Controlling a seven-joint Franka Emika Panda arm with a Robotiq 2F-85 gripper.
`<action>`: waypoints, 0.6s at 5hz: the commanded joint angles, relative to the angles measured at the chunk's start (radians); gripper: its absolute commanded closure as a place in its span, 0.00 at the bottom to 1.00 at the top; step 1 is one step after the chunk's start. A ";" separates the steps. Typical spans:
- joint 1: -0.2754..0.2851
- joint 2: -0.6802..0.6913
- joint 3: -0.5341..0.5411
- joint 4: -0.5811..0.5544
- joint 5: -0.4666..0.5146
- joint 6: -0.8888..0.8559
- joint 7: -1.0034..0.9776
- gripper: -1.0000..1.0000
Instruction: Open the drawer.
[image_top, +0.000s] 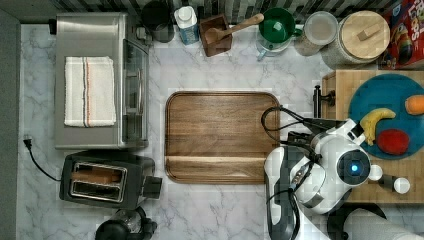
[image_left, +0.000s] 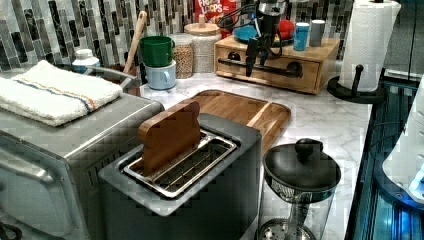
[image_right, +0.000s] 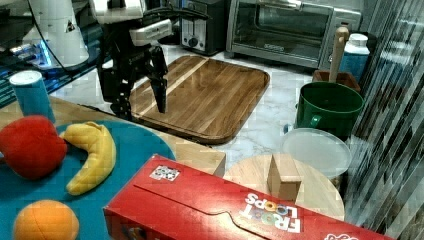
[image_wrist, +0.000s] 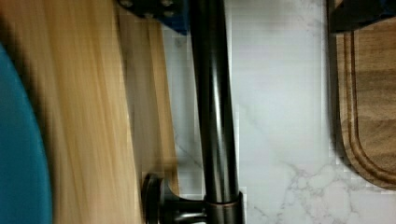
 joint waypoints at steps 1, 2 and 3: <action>0.093 0.024 0.021 0.048 -0.040 0.020 0.150 0.00; 0.087 0.069 0.058 0.073 0.007 0.035 0.094 0.00; 0.083 0.114 0.107 0.087 0.063 0.060 0.028 0.00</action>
